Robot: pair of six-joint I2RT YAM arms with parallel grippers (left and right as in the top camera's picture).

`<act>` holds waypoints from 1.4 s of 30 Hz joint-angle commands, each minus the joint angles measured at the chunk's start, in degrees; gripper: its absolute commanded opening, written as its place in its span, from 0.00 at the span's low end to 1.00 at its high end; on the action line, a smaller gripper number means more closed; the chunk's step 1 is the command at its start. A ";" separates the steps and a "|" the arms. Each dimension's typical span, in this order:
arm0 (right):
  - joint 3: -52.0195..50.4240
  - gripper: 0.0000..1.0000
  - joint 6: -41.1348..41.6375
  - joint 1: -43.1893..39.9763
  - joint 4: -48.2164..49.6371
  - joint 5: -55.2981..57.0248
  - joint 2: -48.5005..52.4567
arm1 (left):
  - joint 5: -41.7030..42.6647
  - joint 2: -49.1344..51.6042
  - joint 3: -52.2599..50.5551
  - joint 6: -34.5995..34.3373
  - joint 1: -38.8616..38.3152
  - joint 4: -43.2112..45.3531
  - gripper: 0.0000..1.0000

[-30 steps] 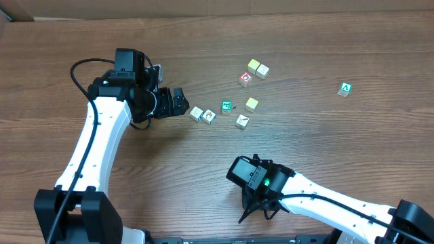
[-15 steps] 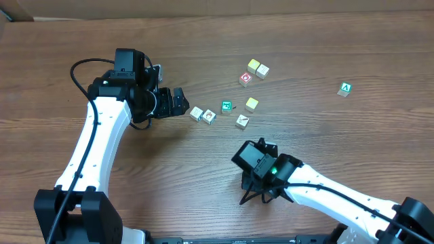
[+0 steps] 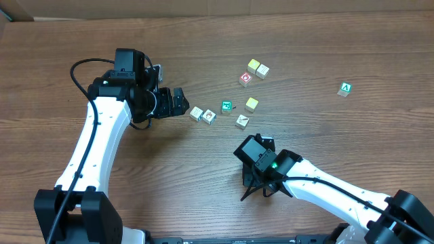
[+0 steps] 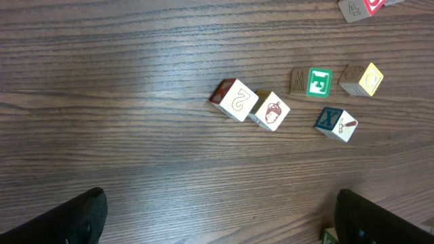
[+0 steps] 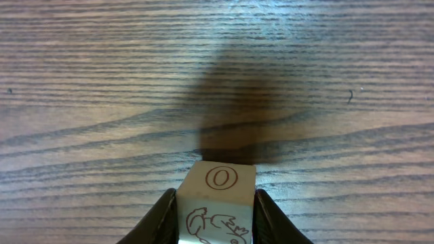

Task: Flip 5 blocks
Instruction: 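Carry the '0' block toward the front and set it down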

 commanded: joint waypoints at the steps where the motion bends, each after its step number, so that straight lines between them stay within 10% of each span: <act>1: -0.59 0.24 -2.64 -0.20 0.17 -0.07 0.07 | 0.44 0.37 1.25 -0.52 0.22 0.17 1.00; 26: 7.04 0.52 -2.40 -1.68 -2.43 1.95 -0.66 | 0.44 0.37 1.25 -0.52 0.22 0.20 1.00; 30: 10.73 0.65 -2.38 -4.59 -4.92 1.86 -0.83 | 0.44 0.37 1.25 -0.55 0.22 0.20 1.00; 32: 12.83 1.00 -2.43 -6.29 -6.23 0.70 -0.87 | 0.46 0.37 1.25 -0.57 0.22 0.24 1.00; 35: 16.70 1.00 -2.45 -8.83 -10.49 -0.37 -0.92 | 1.29 0.37 1.25 -0.07 0.22 0.07 1.00; 42: 25.57 1.00 -2.93 -12.72 -20.92 -0.94 -1.07 | 2.34 4.31 1.20 8.63 -3.78 3.50 0.72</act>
